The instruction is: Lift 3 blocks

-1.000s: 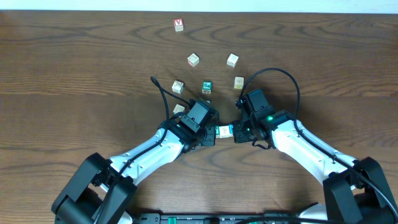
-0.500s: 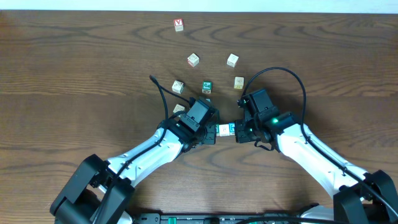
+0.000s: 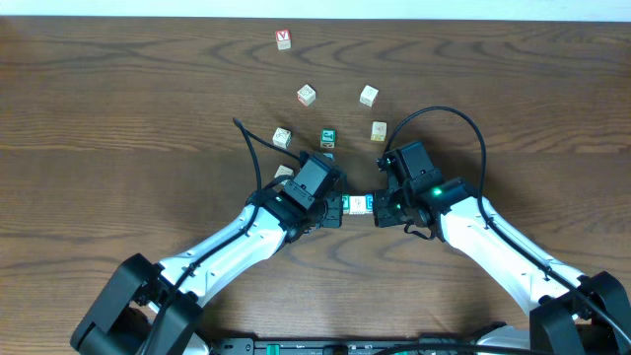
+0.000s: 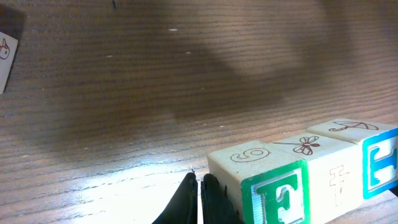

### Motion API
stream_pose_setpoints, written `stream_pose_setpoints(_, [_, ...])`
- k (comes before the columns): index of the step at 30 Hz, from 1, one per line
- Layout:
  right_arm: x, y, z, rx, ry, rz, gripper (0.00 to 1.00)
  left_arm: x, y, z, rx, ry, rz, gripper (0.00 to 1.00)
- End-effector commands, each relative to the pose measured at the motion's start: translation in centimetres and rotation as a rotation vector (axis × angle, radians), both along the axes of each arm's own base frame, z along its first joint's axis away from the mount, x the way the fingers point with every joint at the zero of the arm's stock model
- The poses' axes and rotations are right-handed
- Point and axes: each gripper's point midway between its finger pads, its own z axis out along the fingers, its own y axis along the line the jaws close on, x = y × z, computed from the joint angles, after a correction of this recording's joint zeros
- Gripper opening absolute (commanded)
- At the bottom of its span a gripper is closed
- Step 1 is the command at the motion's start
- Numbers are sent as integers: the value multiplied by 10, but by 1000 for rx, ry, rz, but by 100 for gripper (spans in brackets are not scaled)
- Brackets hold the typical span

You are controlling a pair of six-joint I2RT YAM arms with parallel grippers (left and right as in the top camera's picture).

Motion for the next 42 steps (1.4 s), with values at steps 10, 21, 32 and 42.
stream_pose_setpoints(10, [-13,61,39,227,10,182,1,-4,-51,57,-206,-46,-145,7])
stream_pose_setpoints(21, [-15,60,40,219,22,183,1,-4,-50,67,-218,-68,-152,7])
stream_pose_setpoints(32, [-13,61,49,228,4,185,1,-5,-50,70,-217,-68,-153,7])
stream_pose_setpoints(42, [-13,61,50,228,5,185,1,-4,-50,77,-222,-77,-156,7])
